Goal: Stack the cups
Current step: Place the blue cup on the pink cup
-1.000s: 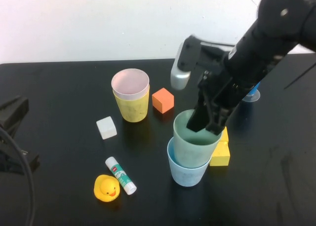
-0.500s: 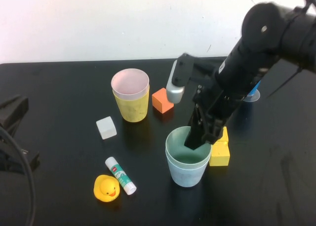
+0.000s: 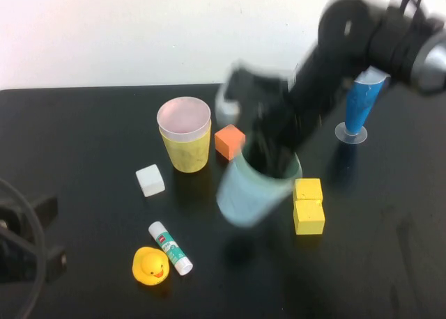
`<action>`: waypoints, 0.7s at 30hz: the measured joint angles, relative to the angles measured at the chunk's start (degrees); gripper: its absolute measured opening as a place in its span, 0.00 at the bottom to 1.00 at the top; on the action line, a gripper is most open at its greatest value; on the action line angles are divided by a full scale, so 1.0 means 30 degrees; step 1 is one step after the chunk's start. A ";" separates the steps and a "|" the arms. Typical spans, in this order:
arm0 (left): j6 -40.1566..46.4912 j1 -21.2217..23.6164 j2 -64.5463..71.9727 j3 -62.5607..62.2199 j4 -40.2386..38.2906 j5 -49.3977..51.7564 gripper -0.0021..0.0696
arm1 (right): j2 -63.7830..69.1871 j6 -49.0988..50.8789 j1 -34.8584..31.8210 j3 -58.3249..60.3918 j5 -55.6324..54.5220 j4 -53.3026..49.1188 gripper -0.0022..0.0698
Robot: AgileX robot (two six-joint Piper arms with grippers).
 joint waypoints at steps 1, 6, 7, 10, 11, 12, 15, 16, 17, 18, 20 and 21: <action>-0.0228 0.0000 0.0072 0.0000 0.0000 0.0562 0.03 | -0.0018 0.0162 -0.0002 -0.0859 0.0000 0.0000 0.16; -0.0512 0.0000 0.0449 0.0000 0.0000 0.1836 0.03 | 0.0214 0.0941 -0.0002 -0.5834 -0.0749 -0.0487 0.16; -0.0566 0.0000 0.0483 0.0000 0.0000 0.1833 0.03 | 0.0389 0.1127 -0.0002 -0.6569 -0.0901 -0.0573 0.16; -0.0825 0.0000 0.0580 0.0000 -0.0092 0.1795 0.03 | 0.1220 0.1394 -0.0002 -0.8456 -0.1543 -0.0699 0.16; -0.0827 0.0000 0.0623 0.0000 -0.0174 0.1795 0.03 | 0.1568 0.1394 -0.0002 -0.8810 -0.1876 -0.0699 0.16; -0.0857 0.0000 0.0657 0.0000 -0.0268 0.1767 0.03 | 0.1926 0.1394 -0.0002 -0.9056 -0.2210 -0.0699 0.16; -0.0869 0.0000 0.0790 0.0000 -0.0432 0.1767 0.03 | 0.2853 0.1394 -0.0002 -0.9363 -0.3164 -0.0730 0.16; -0.0869 0.0000 0.0858 0.0000 -0.0461 0.1767 0.03 | 0.3065 0.1394 -0.0002 -0.9392 -0.3386 -0.0834 0.16; -0.0869 0.0000 0.0900 0.0000 -0.0461 0.1767 0.03 | 0.3280 0.1394 -0.0002 -0.9392 -0.3471 -0.0874 0.16; -0.0869 0.0000 0.0975 0.0000 -0.0461 0.1767 0.03 | 0.3466 0.1355 -0.0002 -0.9392 -0.3471 -0.0909 0.16; -0.0869 0.0000 0.1093 0.0000 -0.0461 0.1767 0.03 | 0.3642 0.1097 -0.0002 -0.9392 -0.3547 -0.0909 0.16; -0.0869 0.0000 0.1199 0.0000 -0.0461 0.1767 0.03 | 0.3752 0.1032 -0.0002 -0.9392 -0.3667 -0.0909 0.16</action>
